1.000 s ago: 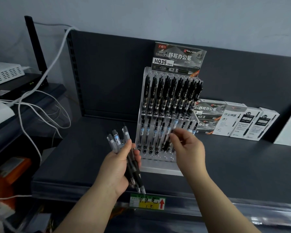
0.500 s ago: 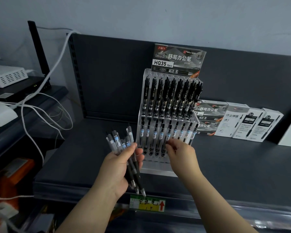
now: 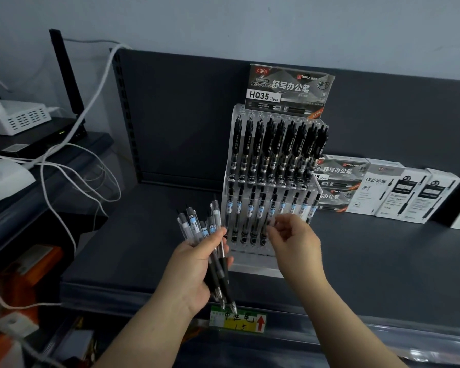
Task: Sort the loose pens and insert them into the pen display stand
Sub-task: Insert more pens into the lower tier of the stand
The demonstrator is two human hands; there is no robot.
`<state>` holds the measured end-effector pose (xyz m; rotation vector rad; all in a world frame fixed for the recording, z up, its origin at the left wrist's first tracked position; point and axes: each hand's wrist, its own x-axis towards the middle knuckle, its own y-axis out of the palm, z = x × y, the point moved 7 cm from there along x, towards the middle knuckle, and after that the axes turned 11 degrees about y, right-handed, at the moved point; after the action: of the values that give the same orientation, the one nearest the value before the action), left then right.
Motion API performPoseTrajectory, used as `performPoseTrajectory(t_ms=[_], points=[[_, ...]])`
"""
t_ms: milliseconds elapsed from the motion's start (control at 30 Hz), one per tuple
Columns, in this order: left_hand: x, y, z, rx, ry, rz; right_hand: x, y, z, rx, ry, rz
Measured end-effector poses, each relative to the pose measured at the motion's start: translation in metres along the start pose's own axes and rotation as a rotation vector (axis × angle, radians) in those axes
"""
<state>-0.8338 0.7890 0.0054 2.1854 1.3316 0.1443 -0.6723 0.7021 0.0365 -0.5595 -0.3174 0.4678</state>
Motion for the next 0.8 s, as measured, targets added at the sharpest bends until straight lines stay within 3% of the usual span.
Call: performPoseTrajectory(t_ms=[67, 167, 500, 600, 733, 800], points=[[0.0, 0.001, 0.001, 0.016, -0.002, 0.005, -0.015, -0.003, 0.014, 0.063, -0.07, 0.029], [-0.002, 0.004, 0.002, 0.024, -0.007, 0.025, -0.042, 0.017, 0.041, 0.113, -0.164, 0.322], [-0.008, 0.008, 0.005, 0.061, -0.042, 0.173, -0.05, 0.039, 0.03, 0.413, 0.122, 0.741], [-0.006, 0.006, 0.005, 0.058, -0.024, 0.146, -0.04, 0.027, 0.027, 0.47, 0.164, 0.616], [0.0, -0.004, 0.004, 0.004, -0.003, 0.04, -0.013, -0.015, 0.011, 0.491, 0.185, 0.121], [0.002, -0.005, 0.003, 0.011, 0.003, 0.023, -0.004, -0.027, 0.003, 0.453, 0.186, -0.022]])
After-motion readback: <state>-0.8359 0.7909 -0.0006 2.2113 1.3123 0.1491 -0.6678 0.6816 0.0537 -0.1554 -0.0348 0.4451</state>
